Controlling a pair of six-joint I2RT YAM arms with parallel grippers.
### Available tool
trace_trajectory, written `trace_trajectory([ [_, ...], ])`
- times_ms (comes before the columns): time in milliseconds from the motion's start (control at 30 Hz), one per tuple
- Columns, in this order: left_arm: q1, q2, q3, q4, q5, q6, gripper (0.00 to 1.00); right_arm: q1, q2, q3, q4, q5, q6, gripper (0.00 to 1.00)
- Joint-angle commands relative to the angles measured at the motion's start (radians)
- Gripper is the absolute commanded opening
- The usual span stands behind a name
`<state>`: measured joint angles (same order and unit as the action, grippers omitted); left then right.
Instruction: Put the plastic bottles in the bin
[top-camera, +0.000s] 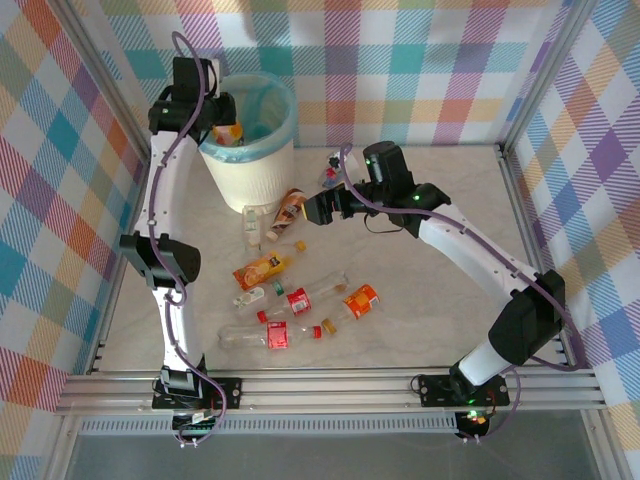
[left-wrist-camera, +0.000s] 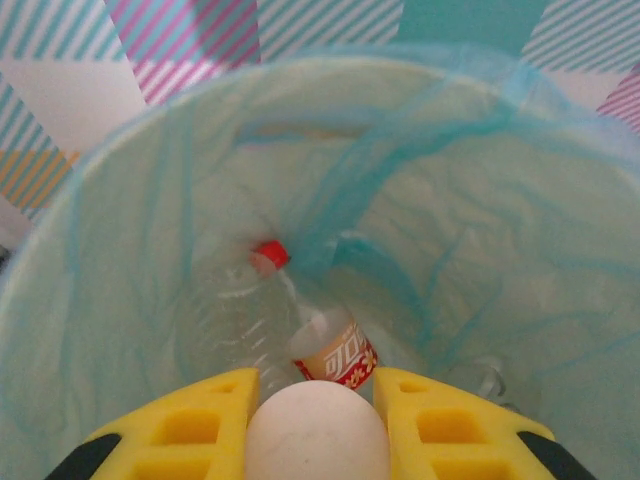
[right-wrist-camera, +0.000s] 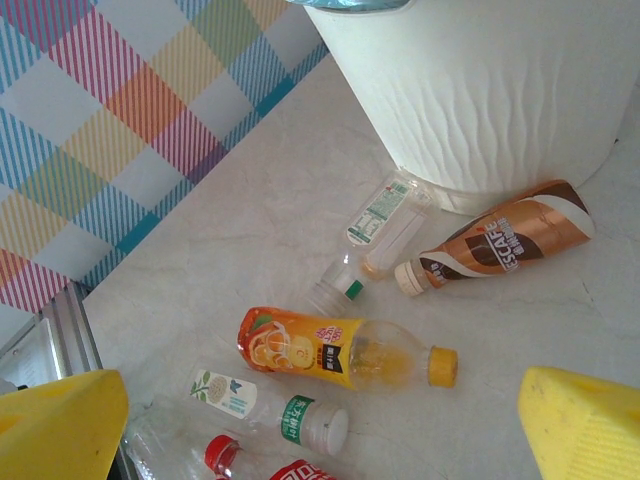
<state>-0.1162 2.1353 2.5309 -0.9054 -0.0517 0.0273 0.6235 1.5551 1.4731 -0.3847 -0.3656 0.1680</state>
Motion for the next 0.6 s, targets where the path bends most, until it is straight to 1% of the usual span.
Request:
trace_trajectory([
  [0,0.003,0.007,-0.104,0.032,0.027,0.022,0.13,0.01,0.009,-0.002,-0.011,-0.025,-0.006,1.0],
  [33,0.005,0.002,-0.126,0.048,0.032,0.021,0.17,0.01,0.011,-0.004,-0.012,-0.026,-0.006,1.0],
  [67,0.006,0.0,-0.14,0.062,0.036,0.019,0.23,0.01,0.013,-0.002,-0.015,-0.025,-0.005,1.0],
  [167,0.007,-0.003,-0.127,0.073,0.036,0.001,0.51,0.012,0.015,0.005,-0.025,-0.022,-0.009,1.0],
  [233,0.009,-0.017,-0.116,0.089,0.034,-0.011,0.63,0.012,0.016,0.009,-0.029,-0.021,-0.01,1.0],
  [300,0.012,-0.036,-0.104,0.107,0.038,-0.025,0.67,0.013,0.014,0.015,-0.029,-0.016,-0.012,1.0],
  [367,0.01,-0.055,-0.084,0.112,0.051,-0.034,0.67,0.013,0.013,0.021,-0.031,-0.009,-0.01,1.0],
  [567,0.011,-0.126,-0.09,0.133,0.097,-0.058,0.63,0.015,0.017,0.026,-0.032,0.003,-0.005,1.0],
])
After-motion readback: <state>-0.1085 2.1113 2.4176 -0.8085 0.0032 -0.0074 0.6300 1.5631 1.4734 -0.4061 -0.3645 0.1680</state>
